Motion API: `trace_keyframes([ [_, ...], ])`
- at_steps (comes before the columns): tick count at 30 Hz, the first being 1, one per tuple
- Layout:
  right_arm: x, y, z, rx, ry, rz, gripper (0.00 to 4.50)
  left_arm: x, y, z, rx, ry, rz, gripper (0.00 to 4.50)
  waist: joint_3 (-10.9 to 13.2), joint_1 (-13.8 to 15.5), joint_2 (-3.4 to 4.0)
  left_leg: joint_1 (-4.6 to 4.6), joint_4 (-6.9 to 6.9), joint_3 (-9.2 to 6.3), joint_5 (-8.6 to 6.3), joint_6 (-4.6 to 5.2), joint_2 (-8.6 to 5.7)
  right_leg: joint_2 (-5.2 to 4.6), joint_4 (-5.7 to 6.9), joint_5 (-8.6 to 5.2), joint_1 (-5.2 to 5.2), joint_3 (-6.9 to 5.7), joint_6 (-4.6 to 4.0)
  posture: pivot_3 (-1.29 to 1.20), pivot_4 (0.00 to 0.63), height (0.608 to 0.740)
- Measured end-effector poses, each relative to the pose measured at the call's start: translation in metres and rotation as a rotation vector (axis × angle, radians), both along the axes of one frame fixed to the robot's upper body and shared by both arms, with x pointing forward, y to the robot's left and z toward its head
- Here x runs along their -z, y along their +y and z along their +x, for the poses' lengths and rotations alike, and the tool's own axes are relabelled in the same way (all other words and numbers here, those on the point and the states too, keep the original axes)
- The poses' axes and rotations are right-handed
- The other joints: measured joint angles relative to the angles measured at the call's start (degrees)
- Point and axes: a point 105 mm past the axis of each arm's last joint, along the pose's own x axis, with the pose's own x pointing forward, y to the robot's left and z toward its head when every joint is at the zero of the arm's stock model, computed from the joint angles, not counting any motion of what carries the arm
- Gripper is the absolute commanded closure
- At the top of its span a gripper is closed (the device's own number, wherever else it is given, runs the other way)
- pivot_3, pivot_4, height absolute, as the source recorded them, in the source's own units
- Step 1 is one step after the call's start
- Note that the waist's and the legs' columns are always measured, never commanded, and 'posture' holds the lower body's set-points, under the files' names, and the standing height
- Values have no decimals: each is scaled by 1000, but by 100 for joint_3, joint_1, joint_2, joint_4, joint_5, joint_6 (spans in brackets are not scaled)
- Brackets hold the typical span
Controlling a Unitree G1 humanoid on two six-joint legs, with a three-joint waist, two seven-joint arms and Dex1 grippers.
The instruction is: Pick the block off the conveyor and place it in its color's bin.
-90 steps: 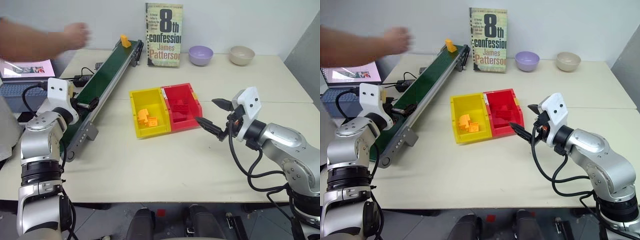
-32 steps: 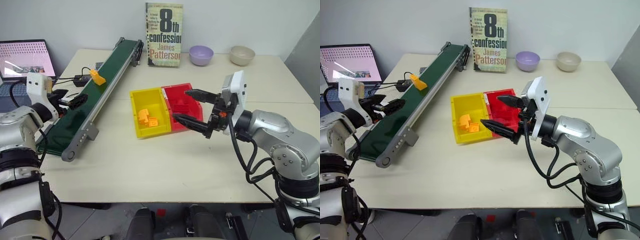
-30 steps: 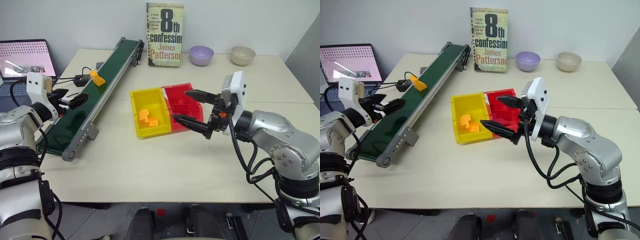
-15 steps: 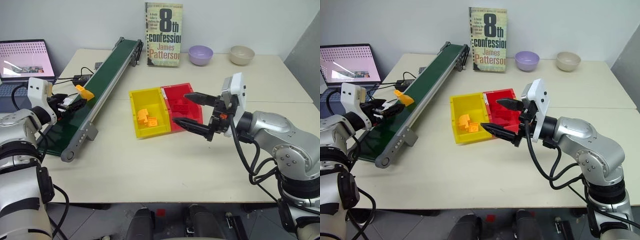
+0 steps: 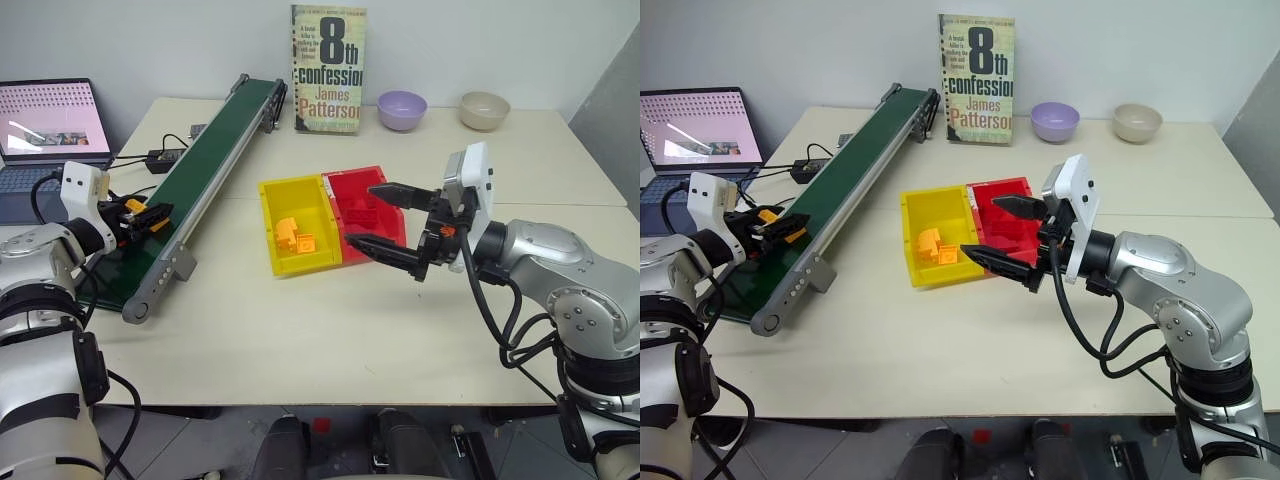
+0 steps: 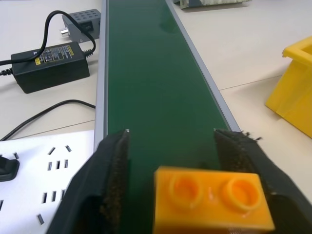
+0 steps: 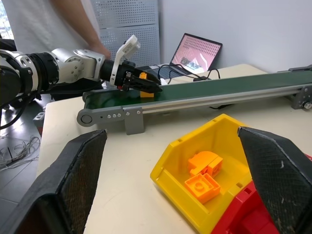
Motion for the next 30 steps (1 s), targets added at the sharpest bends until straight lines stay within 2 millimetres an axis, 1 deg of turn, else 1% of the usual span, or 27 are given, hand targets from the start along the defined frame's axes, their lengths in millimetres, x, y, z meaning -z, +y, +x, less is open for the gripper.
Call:
trace_keyframes([
  [2, -2, 0, 0, -2, -7, -2, 0, 3, 1, -3, 7, 12, 0, 2786, 0, -1, 0, 0, 0, -1, 0, 0, 1, 0, 0, 0, 0, 1, 0, 0, 150, 740],
  [4, -1, -1, 1, 2, -4, -4, 0, 3, 2, -4, 7, 13, -4, 2981, 0, -1, 0, 0, 0, -1, 0, 0, 1, 0, 0, 0, 0, 1, 0, 0, 150, 740],
  [10, -1, -1, 2, 5, -3, -5, 0, 0, 2, -8, 17, 13, -8, 2983, 0, 1, 0, 0, 0, -5, 0, 0, 2, -2, 1, 0, 0, 4, 0, 0, 150, 740],
  [12, 0, -2, 2, 11, -3, -10, 0, -8, -3, -7, 30, -6, -1, 2983, 0, 6, 0, -5, 1, -7, 0, 0, 2, -2, -1, 0, 0, 6, 0, 0, 150, 740],
  [14, 2, -6, 3, 30, -5, -29, 0, -23, -12, -4, 60, -34, -4, 2983, 0, 20, -1, -7, 1, -7, 0, 0, -1, -3, -2, 0, 0, 7, 0, 0, 150, 740],
  [16, 9, -13, 7, 73, 0, -67, 0, -39, -33, 0, 128, -74, -19, 2983, -2, 45, -3, -9, 2, -7, 0, 0, -5, -6, -3, 0, 3, 7, 0, 0, 150, 740],
  [18, 14, -20, 9, 110, -2, -101, 0, -50, -59, 4, 217, -95, -38, 2983, -1, 48, -2, -7, 2, -8, 0, 0, -7, -6, -2, 0, 2, 11, 0, 0, 150, 740],
  [19, 16, -23, 10, 130, -5, -122, 0, -55, -75, 5, 268, -104, -42, 2983, -2, 51, -3, -8, 3, -6, 0, 0, -11, -8, -3, 0, 4, 12, 0, 0, 150, 740],
  [20, 19, -26, 10, 143, -4, -135, 0, -58, -95, 6, 335, -109, -42, 2983, -2, 52, -4, -8, 4, -5, 0, 0, -10, -7, -5, 0, 4, 12, 1, 0, 150, 740],
  [22, 24, -30, 10, 170, -7, -169, 0, -61, -131, 9, 443, -116, -30, 2983, -2, 52, -3, -7, 4, -5, 0, 0, -14, -7, -3, 0, 4, 13, 1, 0, 150, 740],
  [23, 26, -34, 9, 187, -14, -190, 0, -59, -154, 10, 508, -111, -25, 2983, -2, 28, -3, -6, 4, -4, 0, 0, -11, -3, -5, 0, 4, 15, 1, 0, 150, 740],
  [24, 28, -36, 9, 192, -10, -200, 0, -59, -159, 11, 522, -112, -26, 2983, -2, 27, -3, -4, 4, -4, 0, 0, -12, -3, -3, 0, 5, 13, 2, 0, 150, 740],
  [27, 43, -41, 7, 218, 19, -253, 0, -50, -201, 13, 642, -100, -1, 2983, -2, 4, -3, -5, 4, 0, 0, 0, -11, 4, -3, 0, 4, 15, 2, 0, 150, 740],
  [29, 47, -41, 4, 229, 25, -260, 0, -42, -218, 16, 686, -92, 39, 2983, -2, -20, -2, 0, 2, -1, 0, 0, -12, 12, 0, 0, 2, 17, 2, 0, 150, 740],
  [30, 50, -41, 1, 234, 29, -265, 0, -38, -223, 19, 700, -88, 61, 2983, -1, -23, -2, 0, 2, 0, 0, 0, -12, 17, -1, -1, 3, 15, 3, 0, 150, 740],
])
